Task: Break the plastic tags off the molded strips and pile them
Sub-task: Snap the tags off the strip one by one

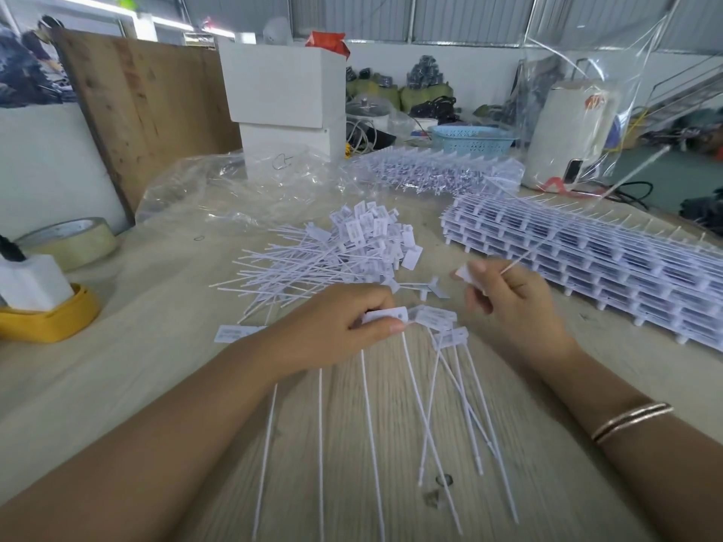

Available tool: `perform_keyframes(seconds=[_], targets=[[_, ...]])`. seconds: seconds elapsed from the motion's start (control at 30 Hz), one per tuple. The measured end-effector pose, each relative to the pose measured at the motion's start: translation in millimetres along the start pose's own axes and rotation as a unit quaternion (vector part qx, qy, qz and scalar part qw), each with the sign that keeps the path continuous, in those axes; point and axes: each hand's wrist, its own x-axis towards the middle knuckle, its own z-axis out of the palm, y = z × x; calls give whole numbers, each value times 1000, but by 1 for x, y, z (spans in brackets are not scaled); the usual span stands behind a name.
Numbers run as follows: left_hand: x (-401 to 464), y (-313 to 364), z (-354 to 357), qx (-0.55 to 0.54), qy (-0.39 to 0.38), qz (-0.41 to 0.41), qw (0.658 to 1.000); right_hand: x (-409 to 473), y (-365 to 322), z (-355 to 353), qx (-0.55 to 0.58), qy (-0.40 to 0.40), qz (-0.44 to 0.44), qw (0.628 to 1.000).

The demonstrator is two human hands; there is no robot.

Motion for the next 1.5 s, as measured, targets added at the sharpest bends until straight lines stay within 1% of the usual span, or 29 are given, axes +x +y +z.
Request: perform_keyframes(seconds=[0.07,0.17,0.23,0.3,0.4,0.5,0.6,0.67,0.77,0.83,0.9,1.03,1.13,1.2,1.27,1.33,1.4,1.5], targets=[[0,-2,-1,11,-8,-17,1000,3,4,-9,-67,-13,-38,997],[-1,-2,-2,51,-25,-29,998,3,6,-4,-143,-86,-128,978],[-1,-1,-2,65,-11,-41,997,3,7,5,-189,-144,-147,960],[0,0,-3,65,0,-53,996,2,11,8,-223,-176,-164,945],[0,2,-6,59,-5,-76,995,1,12,5,-208,-199,-161,944],[0,4,-9,38,-4,-102,994,-1,8,2,-149,-204,-120,960],[0,3,-9,31,-3,-112,993,-1,4,1,-106,-217,-82,967],[0,2,-8,22,-9,-113,993,-1,4,1,-91,-213,-67,970],[2,5,-7,-18,-27,-113,993,-1,5,1,-80,-203,-69,974],[6,9,-8,-33,-45,-113,992,-1,3,1,-92,-182,-92,975],[13,17,-9,-37,-53,-101,993,-2,1,1,-127,-159,-133,970],[26,33,-13,-68,-36,-82,994,-4,-3,5,-240,-140,-214,936],[29,34,-13,-86,-31,-83,992,-3,-5,7,-322,-82,-270,904],[25,30,-8,-94,-15,-86,992,-4,-6,7,-342,-52,-297,890],[21,22,-3,-73,11,-87,994,-4,-8,6,-339,-34,-305,890],[17,14,-1,-18,26,-96,995,-4,-8,6,-347,-27,-311,884],[14,8,0,15,22,-95,995,-5,-7,7,-361,-26,-323,875],[9,9,0,57,21,-76,995,-4,-6,9,-348,-19,-325,879]])
